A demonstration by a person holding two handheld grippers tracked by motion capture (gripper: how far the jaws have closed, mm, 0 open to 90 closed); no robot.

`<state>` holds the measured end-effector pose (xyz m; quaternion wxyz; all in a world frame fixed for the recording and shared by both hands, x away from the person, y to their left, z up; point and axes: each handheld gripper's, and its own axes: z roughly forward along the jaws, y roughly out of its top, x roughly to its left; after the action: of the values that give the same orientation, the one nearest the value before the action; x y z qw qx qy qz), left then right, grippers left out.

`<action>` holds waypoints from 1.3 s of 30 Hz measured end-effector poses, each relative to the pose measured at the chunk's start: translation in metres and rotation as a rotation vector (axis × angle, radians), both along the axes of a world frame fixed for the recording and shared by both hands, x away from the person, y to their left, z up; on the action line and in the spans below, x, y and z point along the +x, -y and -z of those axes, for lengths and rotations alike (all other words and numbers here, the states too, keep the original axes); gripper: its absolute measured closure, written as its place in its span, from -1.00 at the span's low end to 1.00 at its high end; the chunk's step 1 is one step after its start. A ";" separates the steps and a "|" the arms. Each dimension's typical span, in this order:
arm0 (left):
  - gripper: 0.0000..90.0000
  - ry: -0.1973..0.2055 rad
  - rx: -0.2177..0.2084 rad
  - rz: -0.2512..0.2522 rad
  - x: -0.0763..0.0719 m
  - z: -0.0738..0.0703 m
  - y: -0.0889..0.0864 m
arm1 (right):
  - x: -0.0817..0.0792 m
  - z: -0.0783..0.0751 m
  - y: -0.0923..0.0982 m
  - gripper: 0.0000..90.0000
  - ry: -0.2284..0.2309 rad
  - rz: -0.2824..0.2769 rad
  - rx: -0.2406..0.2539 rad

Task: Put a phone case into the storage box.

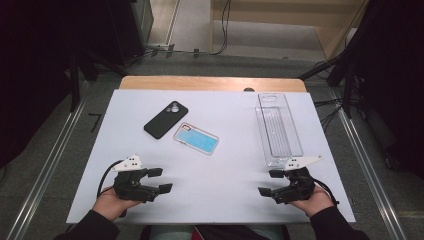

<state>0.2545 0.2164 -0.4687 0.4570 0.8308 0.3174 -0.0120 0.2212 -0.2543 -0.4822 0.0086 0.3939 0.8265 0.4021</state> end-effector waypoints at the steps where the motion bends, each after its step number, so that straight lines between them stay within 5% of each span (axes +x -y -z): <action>1: -0.39 -0.002 0.000 0.002 0.000 0.000 0.000 | 0.000 0.000 0.000 -0.63 0.001 -0.002 0.000; 39: -0.45 -0.020 -0.022 0.012 0.005 0.000 0.000 | 0.006 0.001 -0.003 -0.64 -0.005 -0.046 0.016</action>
<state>0.2598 0.2165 -0.4691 0.4629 0.8275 0.3167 -0.0267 0.2272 -0.2517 -0.4827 -0.0061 0.3759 0.8321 0.4078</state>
